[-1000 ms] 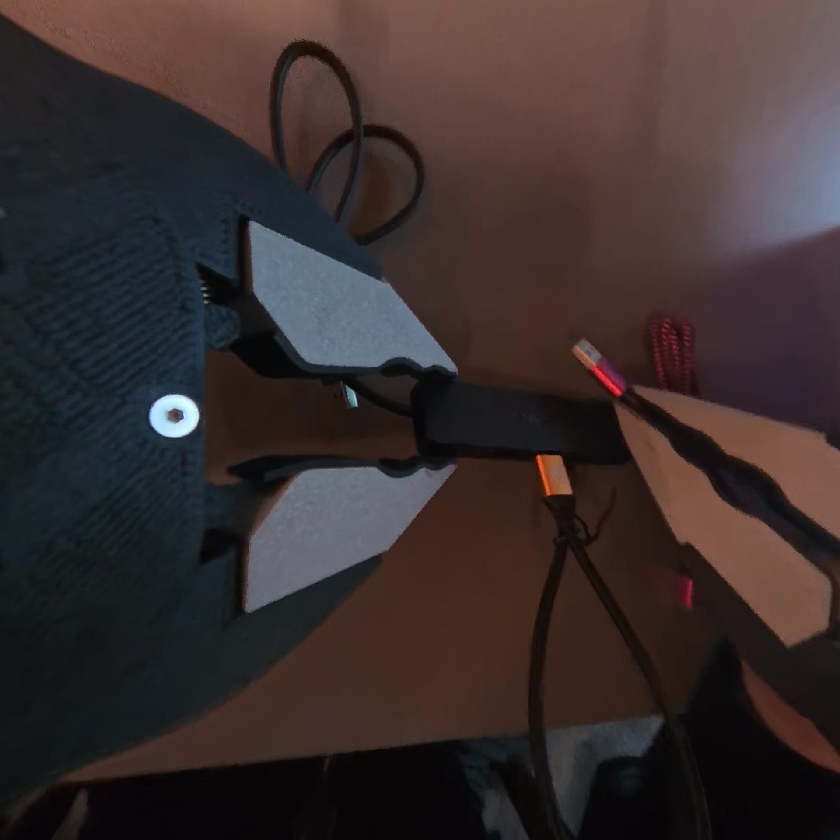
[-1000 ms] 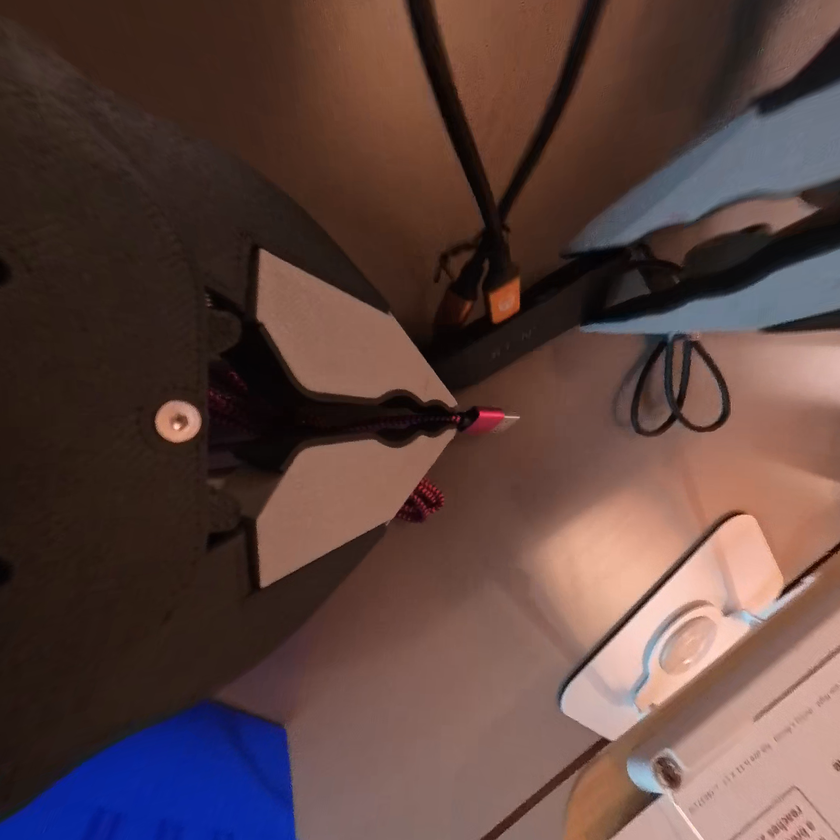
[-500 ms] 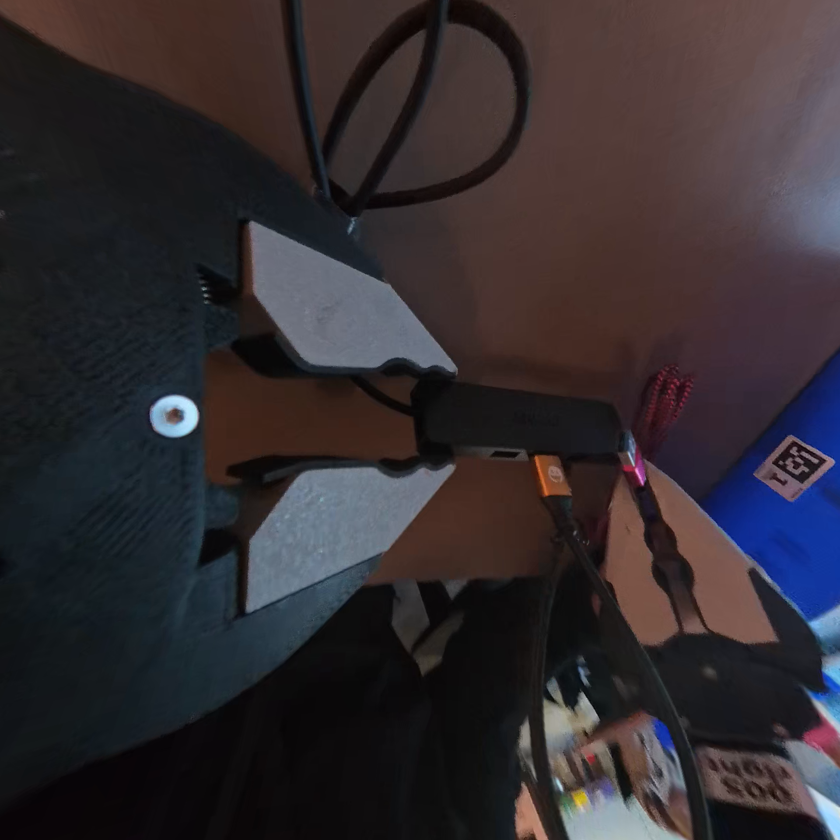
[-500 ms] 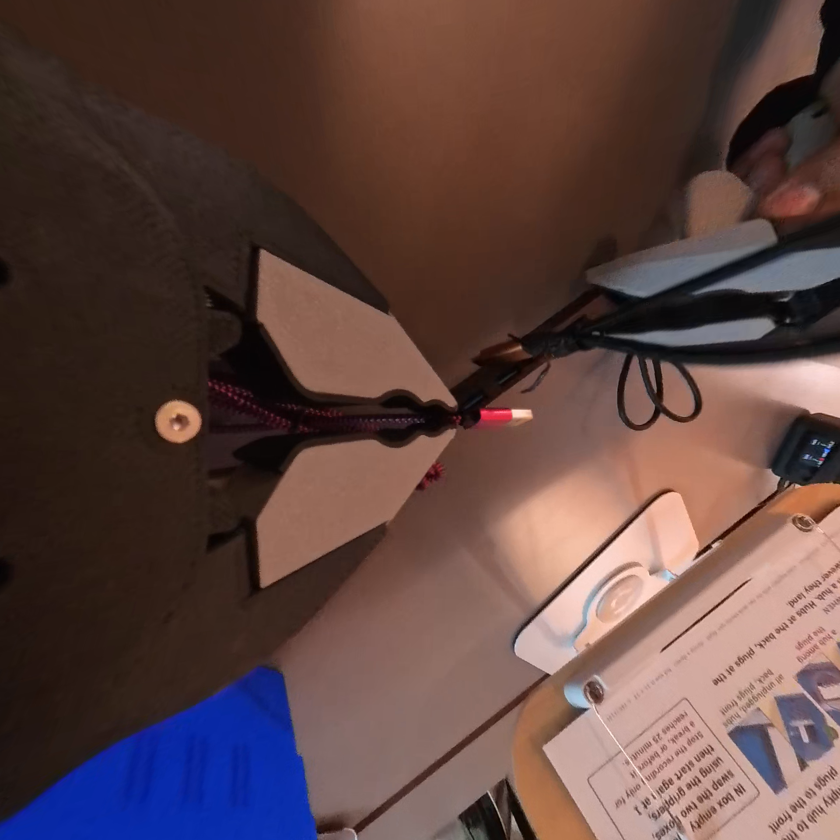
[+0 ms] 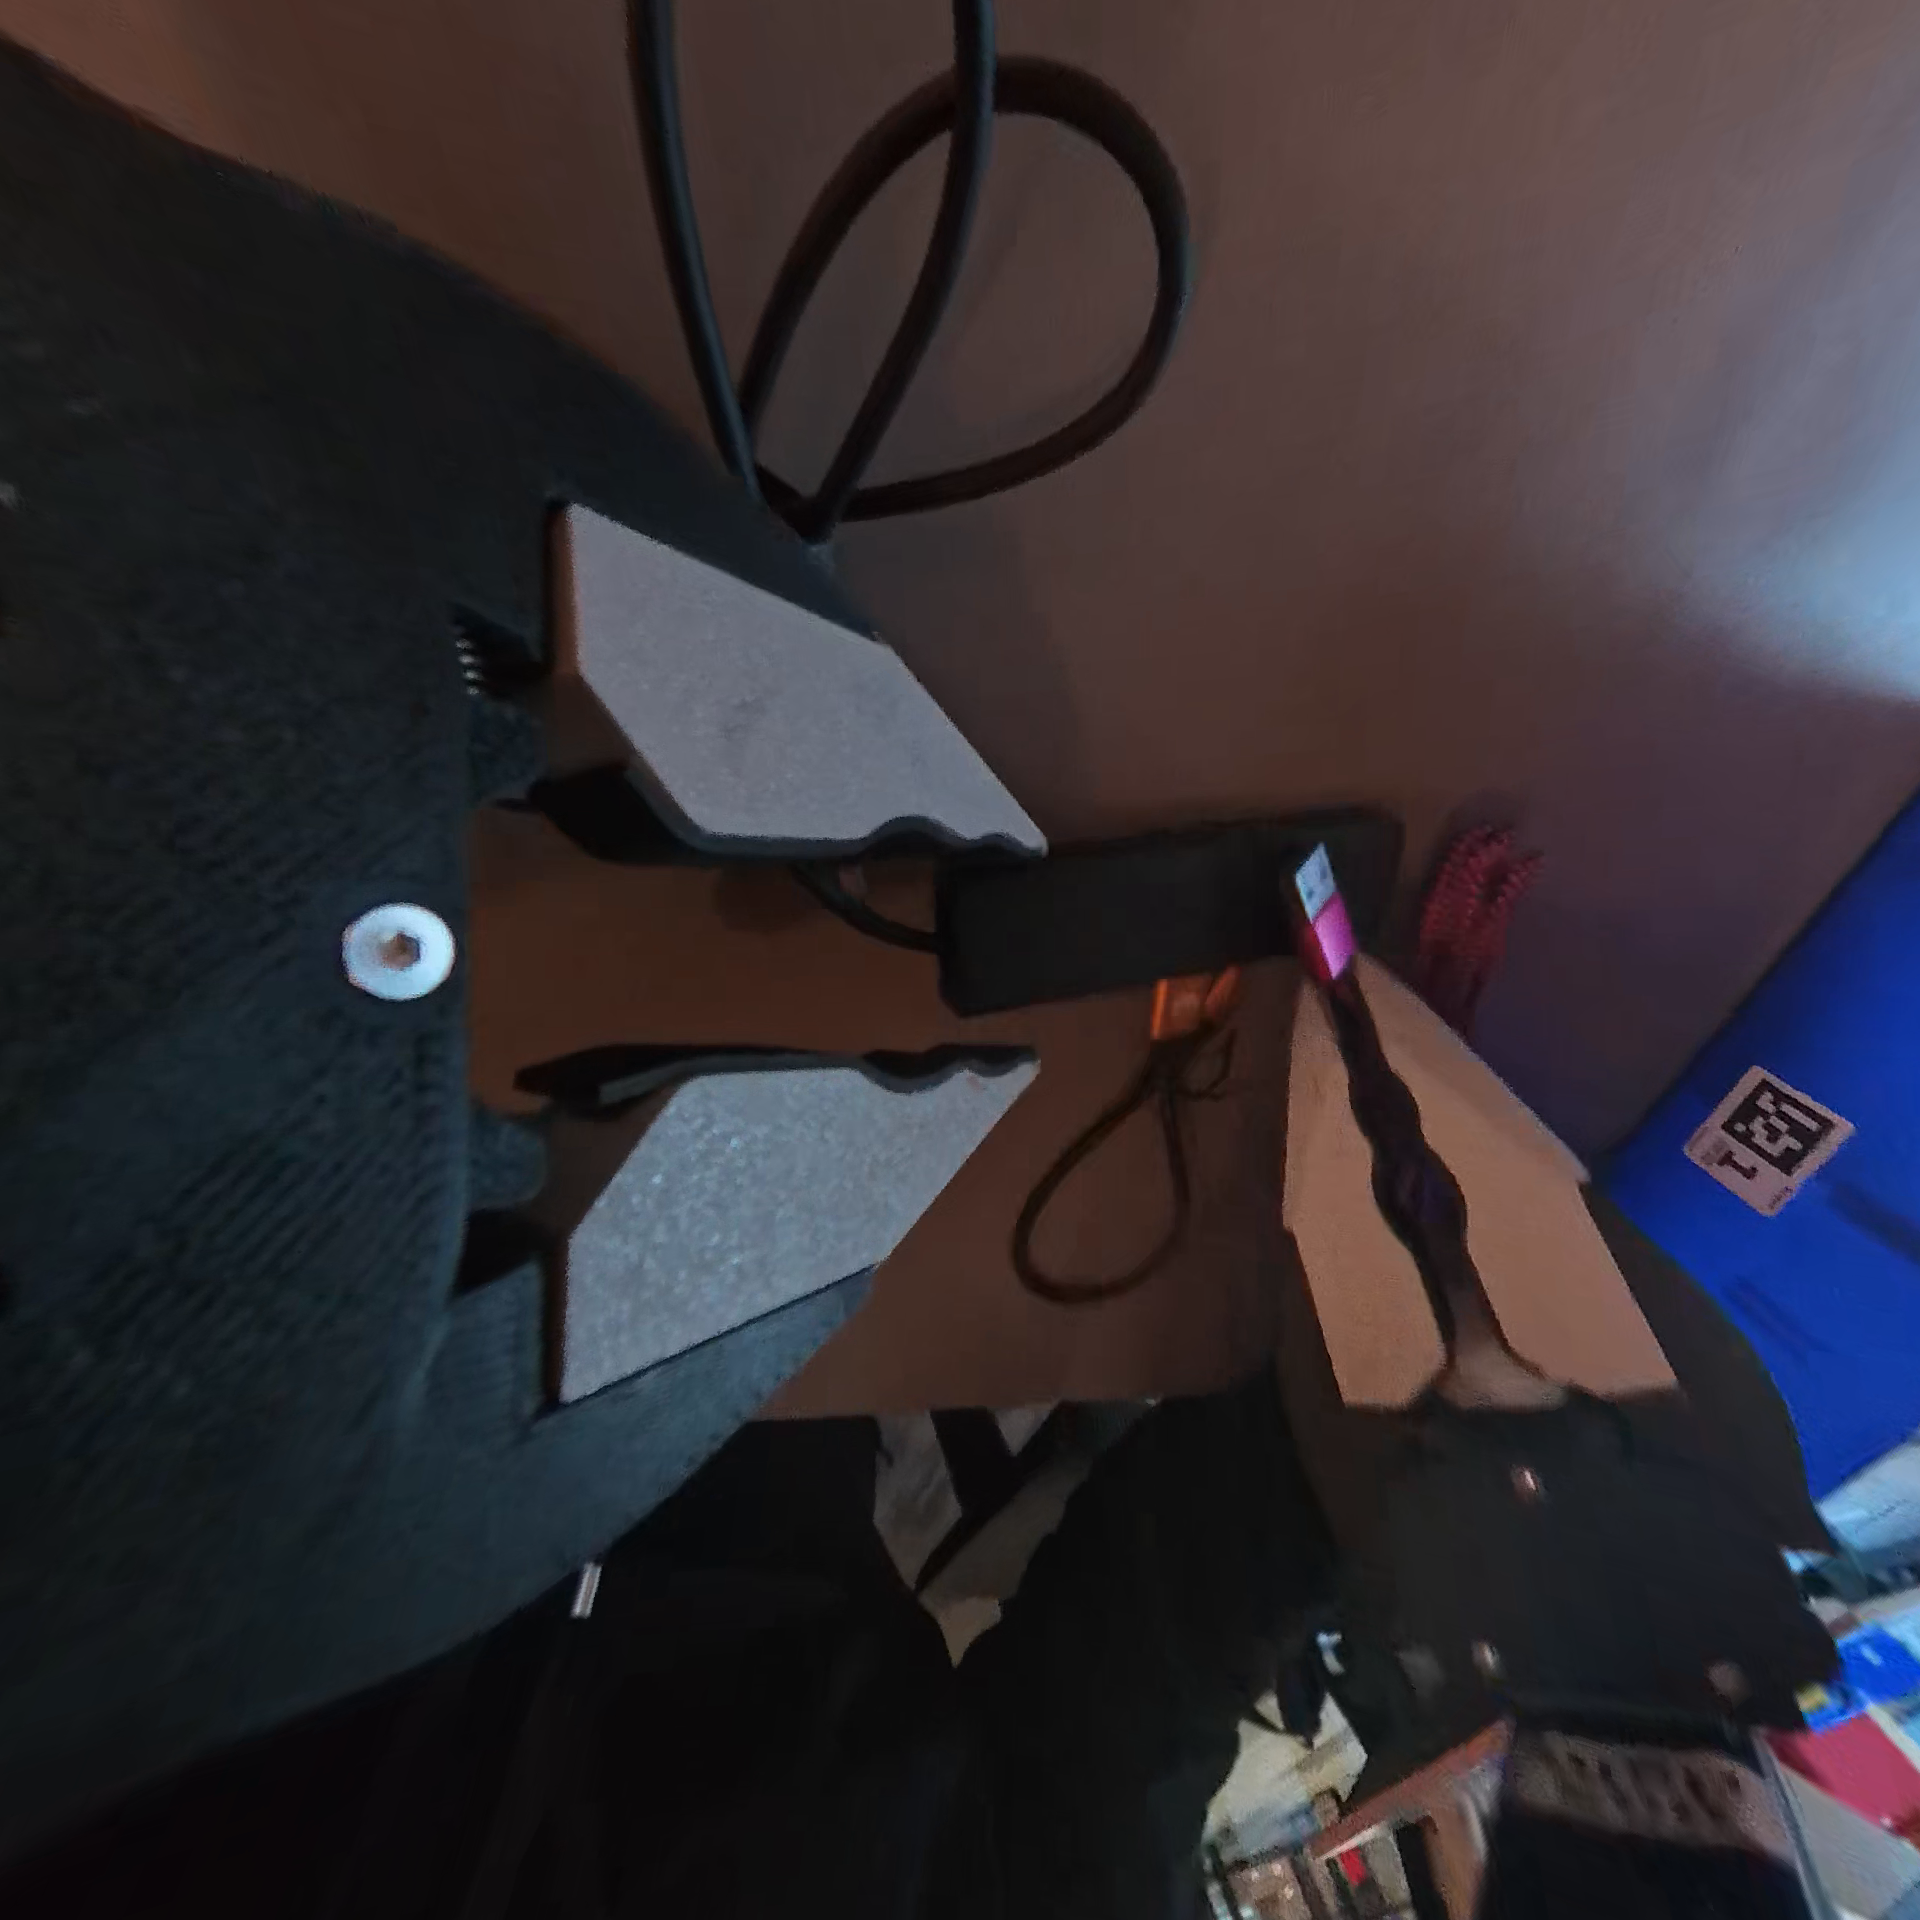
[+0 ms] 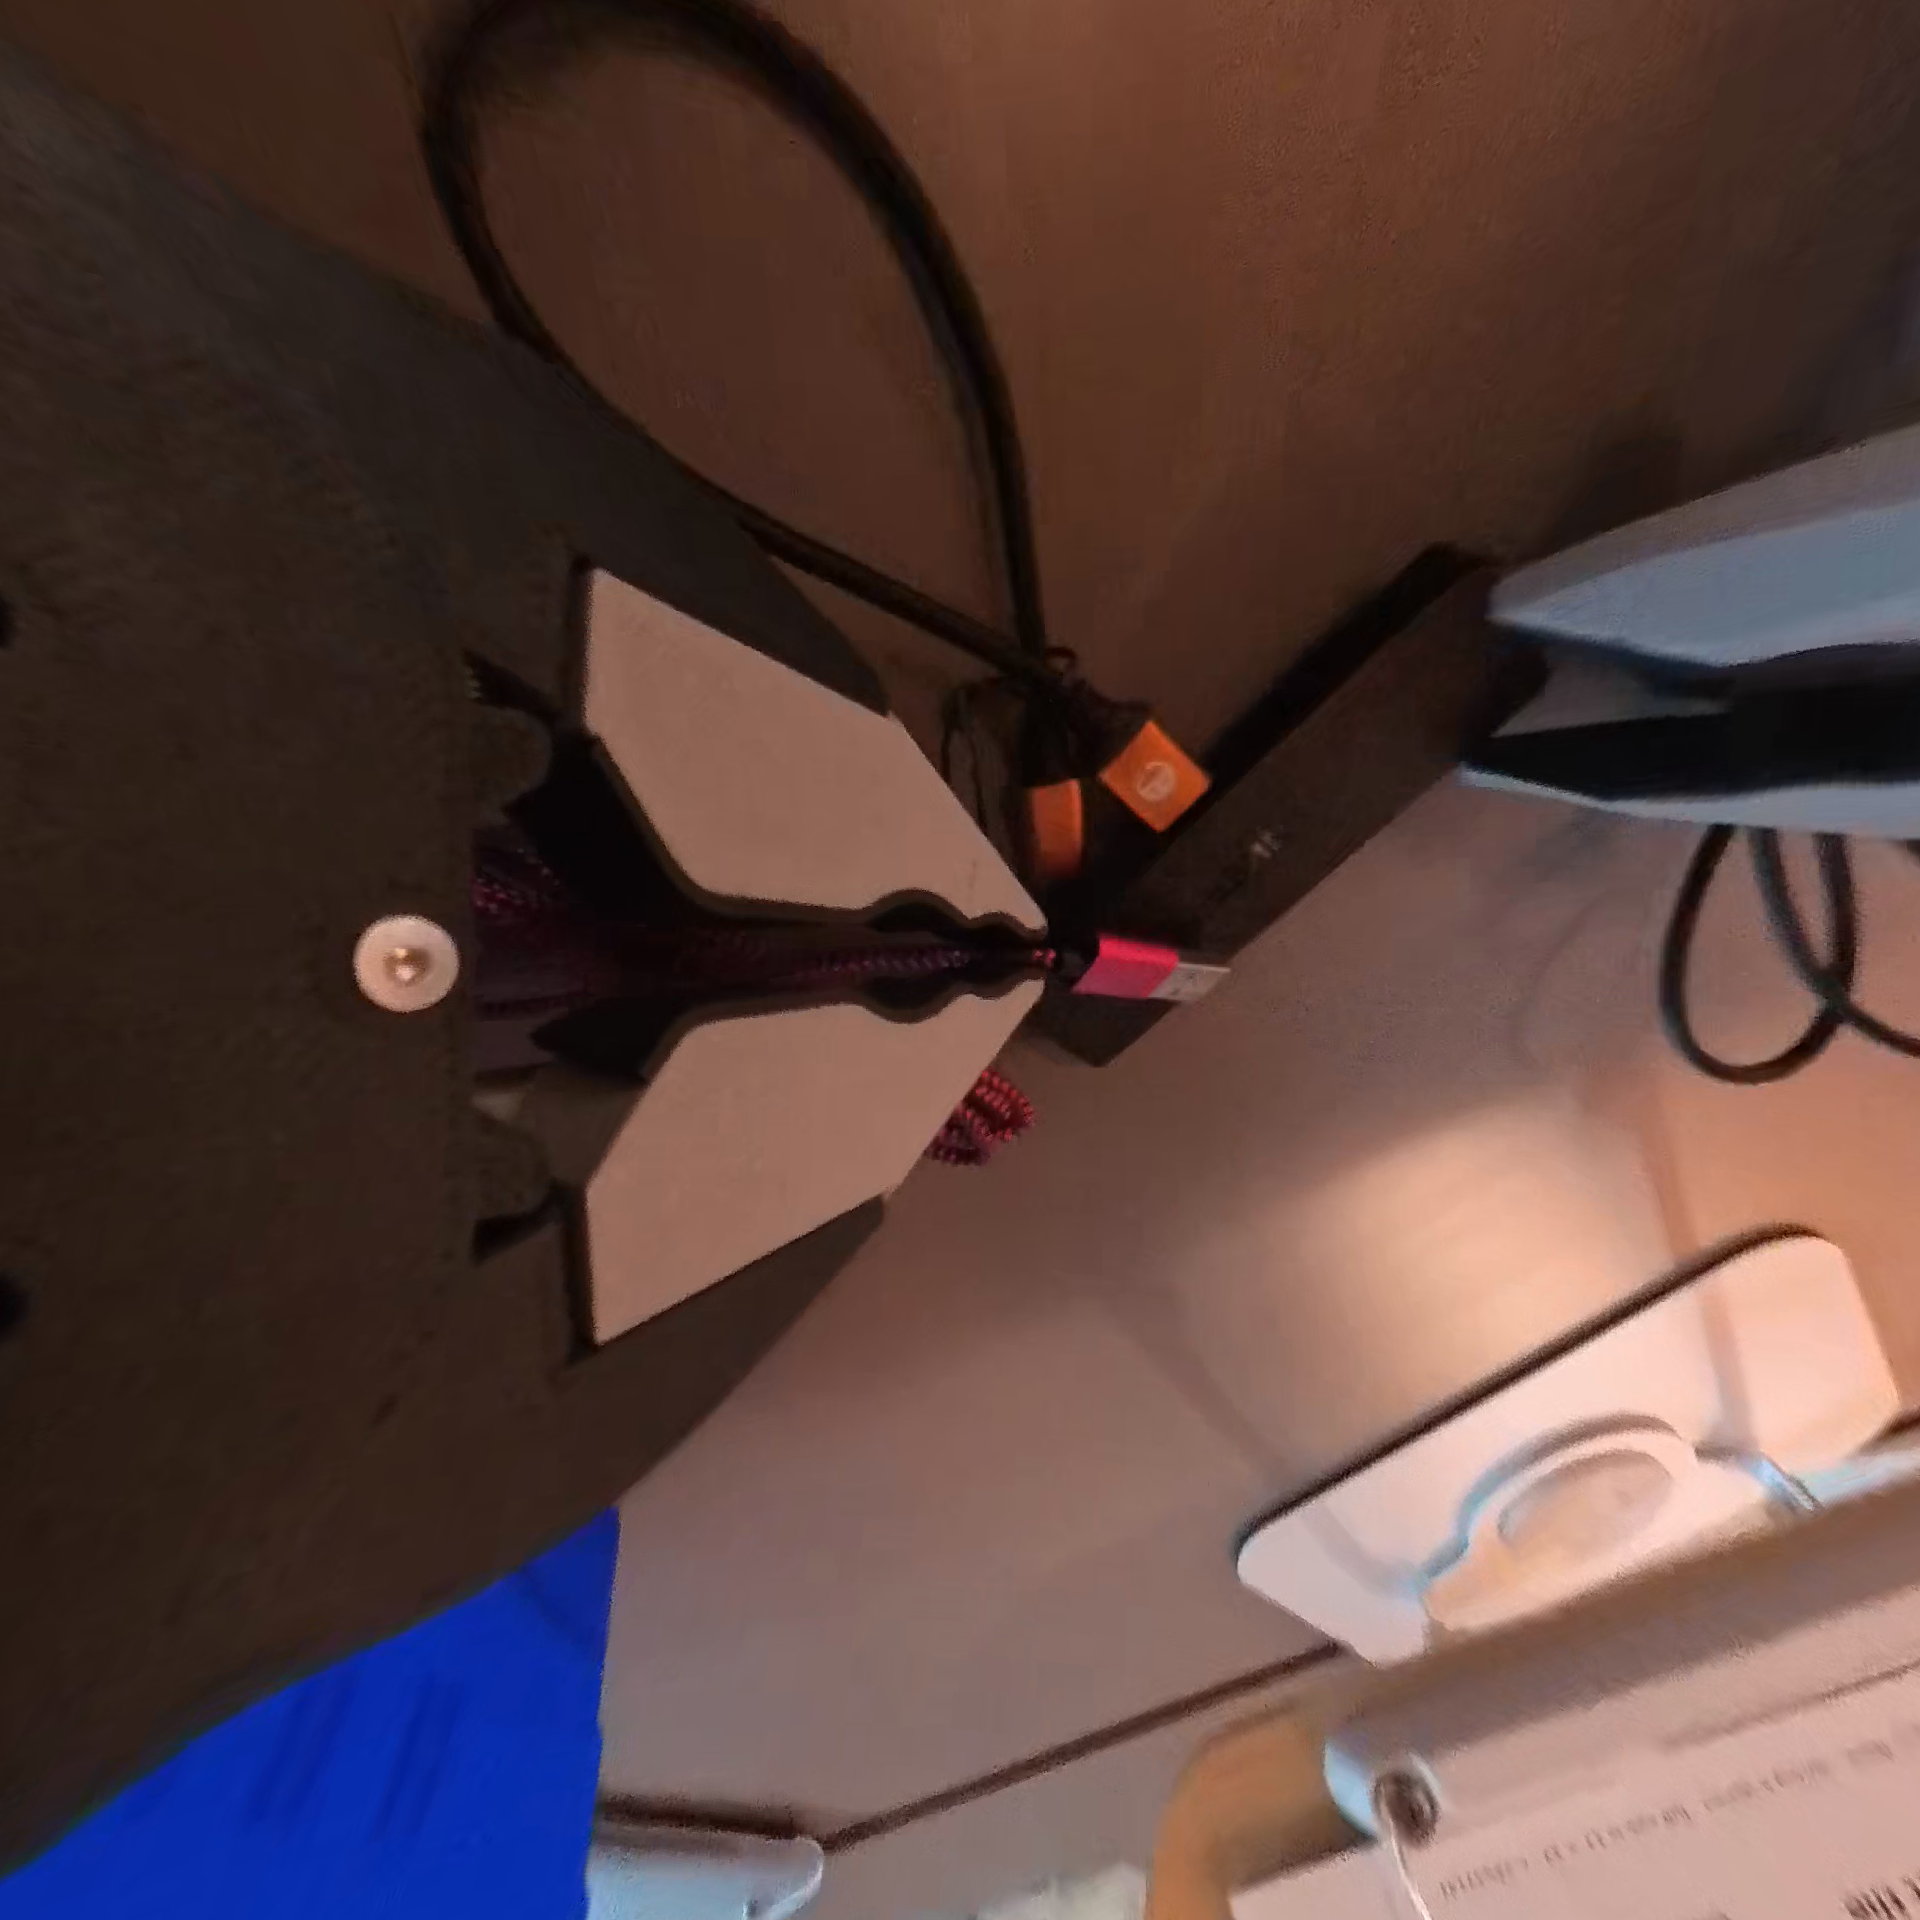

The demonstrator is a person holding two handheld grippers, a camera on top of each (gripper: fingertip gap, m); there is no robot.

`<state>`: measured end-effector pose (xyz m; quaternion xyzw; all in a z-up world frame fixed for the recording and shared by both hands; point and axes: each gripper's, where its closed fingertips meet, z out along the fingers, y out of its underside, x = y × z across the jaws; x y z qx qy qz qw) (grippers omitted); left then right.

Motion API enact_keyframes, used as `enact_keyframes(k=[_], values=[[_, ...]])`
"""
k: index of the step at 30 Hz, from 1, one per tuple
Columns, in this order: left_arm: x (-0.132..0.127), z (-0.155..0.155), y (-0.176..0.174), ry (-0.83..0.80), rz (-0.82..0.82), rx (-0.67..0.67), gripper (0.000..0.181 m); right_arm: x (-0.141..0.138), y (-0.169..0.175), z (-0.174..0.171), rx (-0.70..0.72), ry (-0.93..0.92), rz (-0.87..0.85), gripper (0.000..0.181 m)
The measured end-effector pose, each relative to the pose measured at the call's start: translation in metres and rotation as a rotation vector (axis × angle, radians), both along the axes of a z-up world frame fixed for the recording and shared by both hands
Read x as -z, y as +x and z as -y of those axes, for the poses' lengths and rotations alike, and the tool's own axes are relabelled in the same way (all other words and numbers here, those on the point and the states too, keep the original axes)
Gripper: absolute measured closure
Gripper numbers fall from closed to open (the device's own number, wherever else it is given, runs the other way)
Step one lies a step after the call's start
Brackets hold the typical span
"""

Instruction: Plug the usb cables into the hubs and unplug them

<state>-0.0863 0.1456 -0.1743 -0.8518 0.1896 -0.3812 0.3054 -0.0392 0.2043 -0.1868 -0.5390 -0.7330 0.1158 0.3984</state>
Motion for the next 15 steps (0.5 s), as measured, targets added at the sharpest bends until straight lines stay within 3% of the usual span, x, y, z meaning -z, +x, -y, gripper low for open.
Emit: enact_keyframes(k=[10, 15], values=[[0.005, -0.005, 0.003, 0.220, -0.318, 0.061, 0.122, -0.019, 0.005, -0.007, -0.001, 0.068, -0.146, 0.181], [-0.027, -0.006, 0.016, 0.368, -0.217, 0.067, 0.133, -0.044, 0.002, 0.019, -0.094, 0.145, -0.281, 0.181]])
